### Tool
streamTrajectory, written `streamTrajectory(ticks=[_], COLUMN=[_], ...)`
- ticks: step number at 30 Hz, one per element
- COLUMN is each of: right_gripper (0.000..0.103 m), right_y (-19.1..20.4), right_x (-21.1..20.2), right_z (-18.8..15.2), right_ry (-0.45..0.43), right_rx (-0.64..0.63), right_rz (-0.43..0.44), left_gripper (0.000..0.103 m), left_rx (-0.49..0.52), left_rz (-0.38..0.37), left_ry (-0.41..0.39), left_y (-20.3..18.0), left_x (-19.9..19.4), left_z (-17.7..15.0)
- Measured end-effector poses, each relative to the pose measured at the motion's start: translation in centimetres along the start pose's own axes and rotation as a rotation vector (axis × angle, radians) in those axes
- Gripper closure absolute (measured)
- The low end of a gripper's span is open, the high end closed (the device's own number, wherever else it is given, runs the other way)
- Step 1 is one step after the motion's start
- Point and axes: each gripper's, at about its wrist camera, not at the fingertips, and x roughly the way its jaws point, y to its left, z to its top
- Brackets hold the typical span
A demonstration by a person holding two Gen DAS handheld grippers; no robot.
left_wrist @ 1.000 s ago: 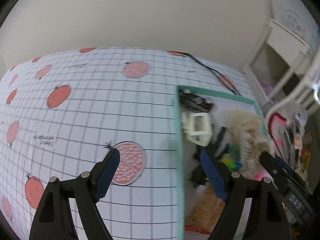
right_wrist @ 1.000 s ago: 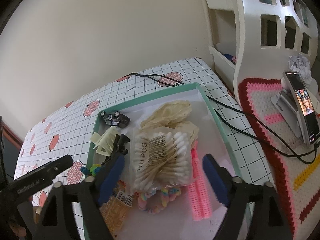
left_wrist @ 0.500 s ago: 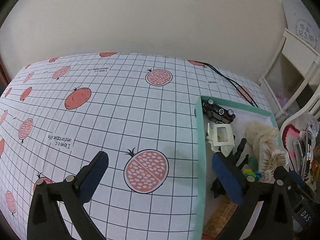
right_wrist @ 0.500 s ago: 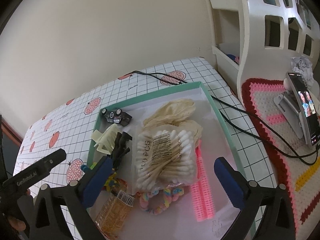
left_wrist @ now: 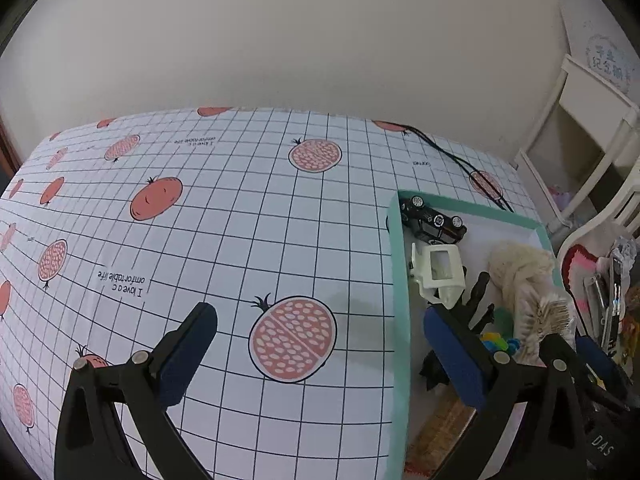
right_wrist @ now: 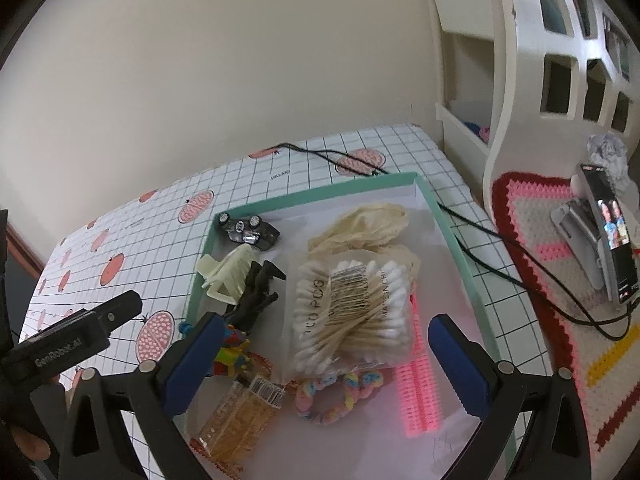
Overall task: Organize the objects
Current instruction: 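Withdraw both open tools away from the tray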
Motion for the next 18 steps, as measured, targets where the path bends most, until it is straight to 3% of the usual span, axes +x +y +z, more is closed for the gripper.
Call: streamTrajectory(ticks=[9,18], right_gripper=[0.0,0.0], right_y=[0.9,2.2], right_x=[-2.8,-6.5], right_z=[-0.9,-1.7], right_ry=[-0.061,-0.103], right_rx=[-0.017,0.006], right_rz=[0.003,0.015], left_gripper=[0.0,0.0], left_rx=[-0.03,0.013], left_rz=[-0.065,-0.054], left_ry=[-0.041,-0.107], left_y=[0.6,0.6], left_x=[-2.5,-6.2], left_z=[-0.9,-2.4])
